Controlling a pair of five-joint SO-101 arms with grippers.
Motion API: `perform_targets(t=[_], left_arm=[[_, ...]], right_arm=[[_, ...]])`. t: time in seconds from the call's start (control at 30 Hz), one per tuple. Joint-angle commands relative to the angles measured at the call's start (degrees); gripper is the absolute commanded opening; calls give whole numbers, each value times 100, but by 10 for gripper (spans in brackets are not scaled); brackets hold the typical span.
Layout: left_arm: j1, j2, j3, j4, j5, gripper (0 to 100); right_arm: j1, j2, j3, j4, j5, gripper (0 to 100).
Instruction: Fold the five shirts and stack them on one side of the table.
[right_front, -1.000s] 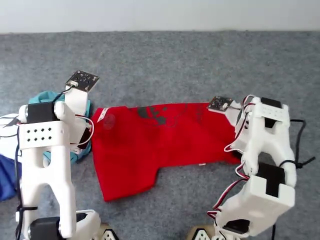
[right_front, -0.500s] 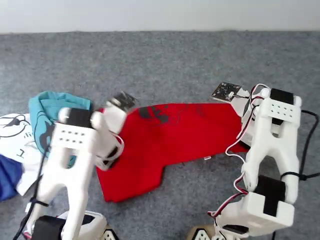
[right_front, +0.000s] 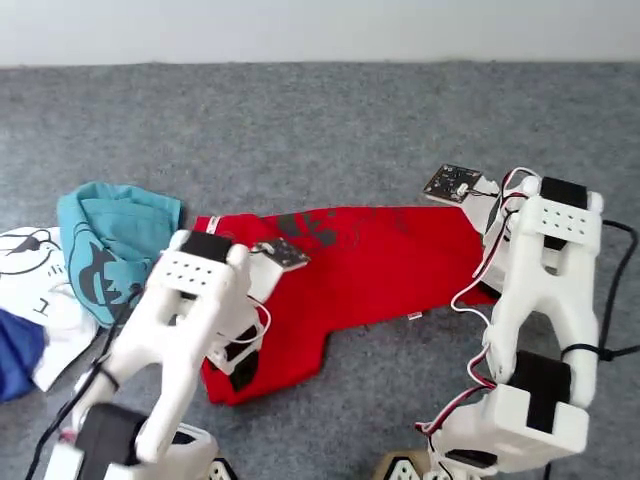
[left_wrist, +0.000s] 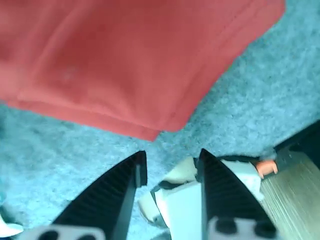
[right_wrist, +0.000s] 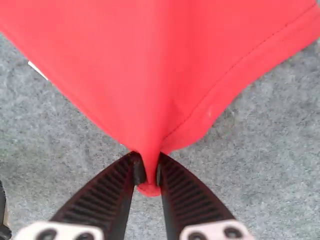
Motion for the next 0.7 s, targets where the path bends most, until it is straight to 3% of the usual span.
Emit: perform_targets(t=[0.0, 0.27, 0.53, 0.67], left_arm=[[343, 510, -233, -26, -18, 174], [519, 1723, -444, -492, -9, 174], [510, 1960, -444, -967, 0, 168], [563, 1969, -330, -1319, 123, 96]], right_arm=[[66, -303, -229, 57, 44, 8], [66, -303, -229, 127, 44, 8], [84, -303, -229, 207, 44, 8], [75, -303, -229, 198, 44, 8]])
